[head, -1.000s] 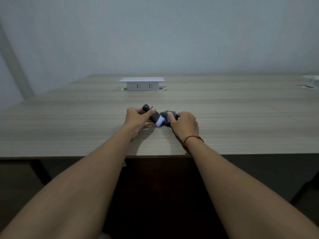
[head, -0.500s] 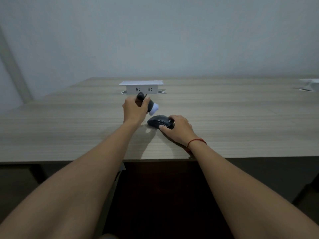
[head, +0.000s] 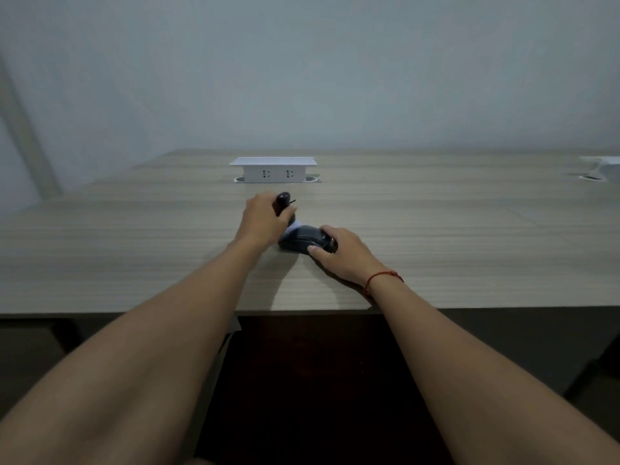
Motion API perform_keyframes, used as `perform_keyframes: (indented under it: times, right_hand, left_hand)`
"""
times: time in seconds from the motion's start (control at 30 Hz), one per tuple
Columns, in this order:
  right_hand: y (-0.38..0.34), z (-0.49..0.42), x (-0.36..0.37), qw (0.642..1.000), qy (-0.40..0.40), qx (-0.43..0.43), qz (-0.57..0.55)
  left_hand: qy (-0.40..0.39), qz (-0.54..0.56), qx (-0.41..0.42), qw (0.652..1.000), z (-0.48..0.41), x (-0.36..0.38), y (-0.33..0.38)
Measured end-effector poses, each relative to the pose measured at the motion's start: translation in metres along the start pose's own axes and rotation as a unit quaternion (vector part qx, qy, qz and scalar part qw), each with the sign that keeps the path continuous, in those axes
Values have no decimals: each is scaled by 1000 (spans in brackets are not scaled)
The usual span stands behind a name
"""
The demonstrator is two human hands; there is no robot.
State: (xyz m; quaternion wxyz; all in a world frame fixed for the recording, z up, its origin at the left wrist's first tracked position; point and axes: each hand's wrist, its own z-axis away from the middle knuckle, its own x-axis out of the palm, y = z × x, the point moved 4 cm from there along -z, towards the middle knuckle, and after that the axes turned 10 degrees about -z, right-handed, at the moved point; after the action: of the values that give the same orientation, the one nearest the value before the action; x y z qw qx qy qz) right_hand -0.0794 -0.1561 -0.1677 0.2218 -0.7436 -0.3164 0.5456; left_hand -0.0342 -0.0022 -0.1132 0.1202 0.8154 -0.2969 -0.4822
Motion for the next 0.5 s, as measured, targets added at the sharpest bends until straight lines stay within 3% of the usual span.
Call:
perform_keyframes:
  times: [0.07, 0.27, 0.4, 0.5]
  right_hand:
    - [-1, 2, -2, 1000, -6, 7, -13]
    - [1, 4, -6, 996, -2, 49, -80]
    - [2, 3, -8, 992, 80, 63, -75]
    - [0, 1, -10, 989, 96, 76, -87]
  left_hand:
    - [-7, -31, -23, 999, -2, 1, -11]
    - [8, 18, -57, 998, 0, 4, -18]
    - [-49, 54, -4, 997, 2, -1, -19]
    - [-75, 58, 32, 995, 4, -4, -19]
